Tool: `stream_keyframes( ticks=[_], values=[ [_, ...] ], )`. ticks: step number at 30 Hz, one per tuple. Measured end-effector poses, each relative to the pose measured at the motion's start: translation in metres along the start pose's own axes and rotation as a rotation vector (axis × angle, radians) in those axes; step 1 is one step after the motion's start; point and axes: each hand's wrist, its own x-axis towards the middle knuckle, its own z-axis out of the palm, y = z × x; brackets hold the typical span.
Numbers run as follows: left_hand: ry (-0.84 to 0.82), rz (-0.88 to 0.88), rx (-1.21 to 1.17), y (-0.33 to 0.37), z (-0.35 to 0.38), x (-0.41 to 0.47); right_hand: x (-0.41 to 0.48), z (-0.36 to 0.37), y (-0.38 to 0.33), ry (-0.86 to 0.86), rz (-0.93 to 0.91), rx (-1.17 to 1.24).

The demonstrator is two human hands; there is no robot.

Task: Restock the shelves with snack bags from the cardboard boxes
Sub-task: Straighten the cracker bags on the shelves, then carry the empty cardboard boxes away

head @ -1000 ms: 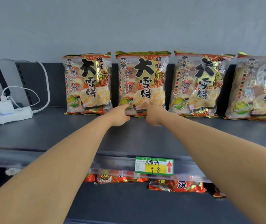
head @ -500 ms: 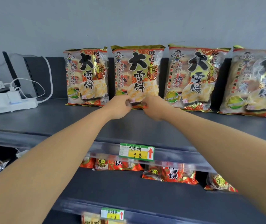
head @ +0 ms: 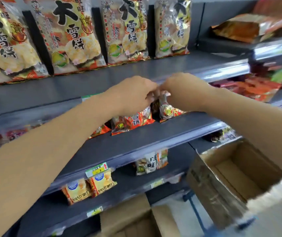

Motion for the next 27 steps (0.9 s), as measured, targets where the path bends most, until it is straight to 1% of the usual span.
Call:
stream_keyframes(
  ticks=[3,6,9,13,15,18,23,27],
  values=[
    [-0.104,0.144,0.004,0.046,0.039,0.008,-0.066,0.023,0.033,-0.125,0.158,-0.061],
    [-0.246,0.237,-0.016,0.087,0.083,0.022,-0.129,0.052,0.07,-0.266,0.336,-0.065],
    [-0.376,0.276,-0.06,0.126,0.129,0.036,-0.181,0.084,0.101,-0.398,0.472,-0.033],
    [-0.525,0.28,-0.053,0.168,0.196,0.056,-0.227,0.133,0.133,-0.48,0.591,0.081],
    [-0.594,0.254,-0.035,0.186,0.228,0.068,-0.241,0.161,0.147,-0.503,0.628,0.142],
    [-0.652,0.179,0.001,0.209,0.273,0.085,-0.254,0.204,0.166,-0.549,0.662,0.225],
    [-0.697,-0.049,0.056,0.229,0.333,0.101,-0.266,0.269,0.191,-0.625,0.788,0.373],
    [-0.704,-0.237,0.041,0.234,0.367,0.103,-0.271,0.312,0.2,-0.675,0.932,0.51]
  ],
)
